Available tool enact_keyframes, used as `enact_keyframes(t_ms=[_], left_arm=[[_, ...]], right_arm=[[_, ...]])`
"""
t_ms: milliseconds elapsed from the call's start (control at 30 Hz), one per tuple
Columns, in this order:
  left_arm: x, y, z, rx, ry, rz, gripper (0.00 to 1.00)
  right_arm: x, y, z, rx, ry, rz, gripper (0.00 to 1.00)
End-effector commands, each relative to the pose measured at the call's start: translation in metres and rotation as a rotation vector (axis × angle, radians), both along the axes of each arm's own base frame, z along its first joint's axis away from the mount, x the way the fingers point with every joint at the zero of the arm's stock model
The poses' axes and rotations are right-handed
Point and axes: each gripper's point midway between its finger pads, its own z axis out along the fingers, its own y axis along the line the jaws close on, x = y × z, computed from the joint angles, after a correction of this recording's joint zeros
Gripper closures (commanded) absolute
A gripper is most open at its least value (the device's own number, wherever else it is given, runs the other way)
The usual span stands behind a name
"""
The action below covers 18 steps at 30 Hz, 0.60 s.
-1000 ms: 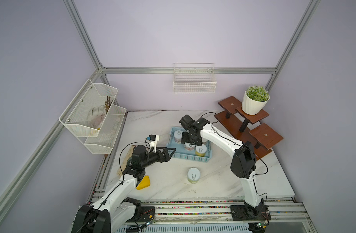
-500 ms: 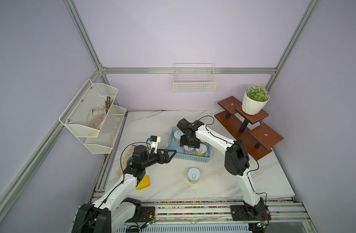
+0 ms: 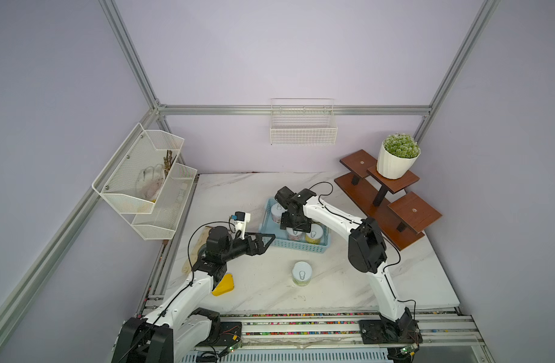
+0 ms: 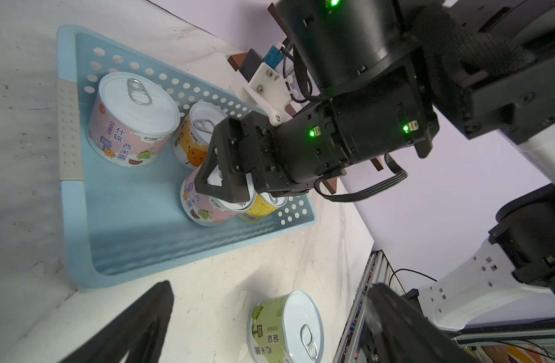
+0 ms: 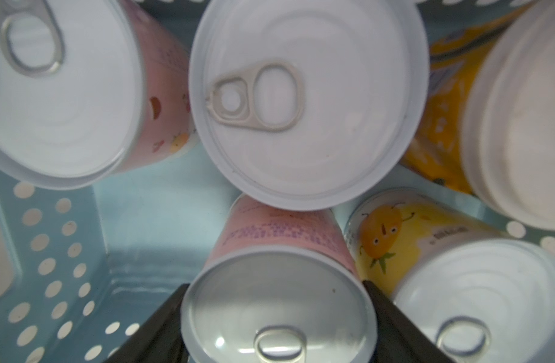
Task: Put the canned food in the basket
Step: Place the canned food in the basket.
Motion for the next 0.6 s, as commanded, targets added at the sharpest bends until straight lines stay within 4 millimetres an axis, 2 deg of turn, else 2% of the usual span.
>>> enact_keyframes(t_ms=[0,233,400,433,567], left_arm=[[-0.0012,-0.0009,0.0123,-0.002,-0.053,-0.017,0.0],[-0.0006,-0.0013,0.0119,-0.001,-0.05,-0.018,0.0],[-0.0007,-0.001,0.0126,0.001,-0.051,-0.016,0.0],[-0.0003,-0.0007,0.0124,0.003,-0.049,-0.014,0.0],[0.0,-0.0001,0.0116,0.008,-0.047,-0.011,0.0]], right_arm=[[0.008,0.0009,0.0008,-0.007,-0.027,-0.025,0.74],[0.008,-0.0011,-0.004,-0.02,-0.023,-0.029,0.45],[0.009,-0.0002,-0.0004,-0.012,-0.029,-0.026,0.36],[0.0092,0.0002,0.0005,-0.011,-0.031,-0.024,0.29],[0.0094,0.0011,0.0018,-0.004,-0.03,-0.021,0.21]])
